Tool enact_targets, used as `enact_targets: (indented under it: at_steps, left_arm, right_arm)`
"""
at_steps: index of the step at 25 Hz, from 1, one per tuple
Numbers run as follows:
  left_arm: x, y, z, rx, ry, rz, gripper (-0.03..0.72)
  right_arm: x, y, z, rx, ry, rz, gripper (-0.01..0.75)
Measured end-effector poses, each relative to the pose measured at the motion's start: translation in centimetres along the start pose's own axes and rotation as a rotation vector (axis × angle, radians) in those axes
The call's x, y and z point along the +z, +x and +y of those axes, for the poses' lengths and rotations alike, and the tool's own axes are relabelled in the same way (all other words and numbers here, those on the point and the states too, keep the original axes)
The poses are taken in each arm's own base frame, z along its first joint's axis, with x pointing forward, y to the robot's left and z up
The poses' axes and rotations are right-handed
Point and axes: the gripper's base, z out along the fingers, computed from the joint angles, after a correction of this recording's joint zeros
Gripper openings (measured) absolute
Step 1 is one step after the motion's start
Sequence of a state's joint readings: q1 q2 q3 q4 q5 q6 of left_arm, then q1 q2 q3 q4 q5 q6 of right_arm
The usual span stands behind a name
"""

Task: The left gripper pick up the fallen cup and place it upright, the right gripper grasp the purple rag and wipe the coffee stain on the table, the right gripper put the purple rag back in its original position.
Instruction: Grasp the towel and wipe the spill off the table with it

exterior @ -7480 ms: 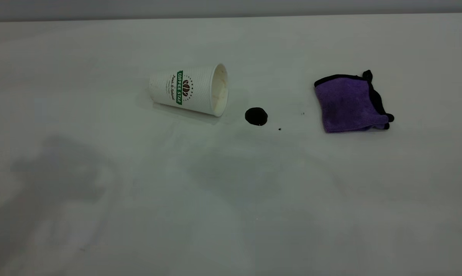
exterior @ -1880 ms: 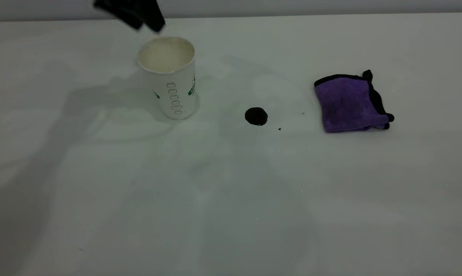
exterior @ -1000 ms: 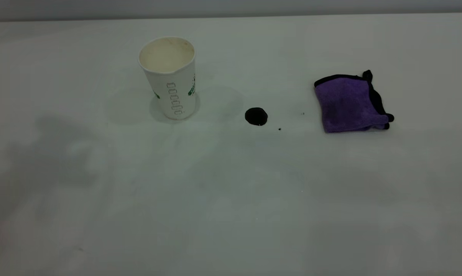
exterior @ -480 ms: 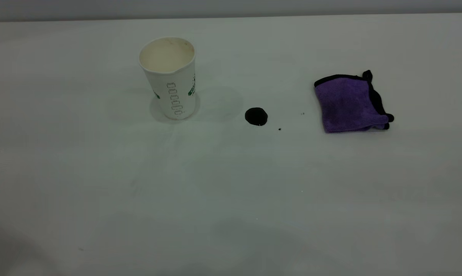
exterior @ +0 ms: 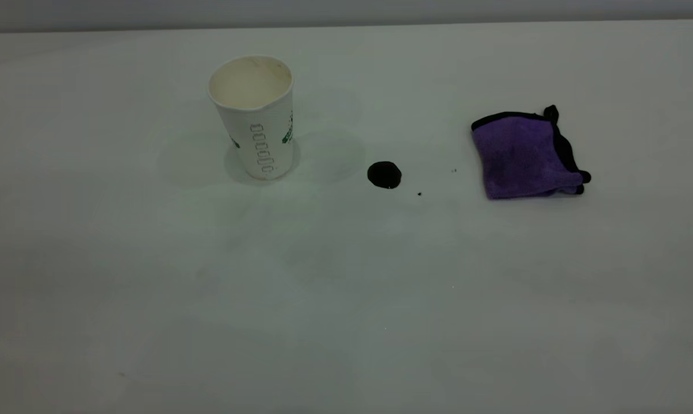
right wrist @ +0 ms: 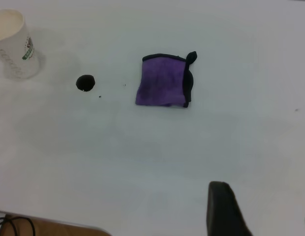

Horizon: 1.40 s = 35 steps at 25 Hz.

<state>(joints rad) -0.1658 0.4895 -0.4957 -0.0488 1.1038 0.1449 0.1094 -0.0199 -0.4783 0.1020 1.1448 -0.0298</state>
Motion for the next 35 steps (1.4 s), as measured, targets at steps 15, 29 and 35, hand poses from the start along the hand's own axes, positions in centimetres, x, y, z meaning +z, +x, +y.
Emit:
enact_targets:
  at_steps: [15, 29, 35]
  left_arm:
    - [-3.2, 5.2, -1.0, -0.128, -0.162, -0.418, 0.578]
    - [-3.4, 5.9, -1.5, -0.146, -0.16, -0.47, 0.579]
    - [-3.4, 5.9, -1.5, -0.146, -0.16, -0.47, 0.579]
  right_arm:
    - [0.0, 0.0, 0.0, 0.0, 0.0, -0.001, 0.438]
    - [-0.3, -1.6, 0.2, 0.011, -0.018, -0.019, 0.44]
    - [3.2, -7.5, 0.3, -0.026, -0.054, 0.115, 0.532]
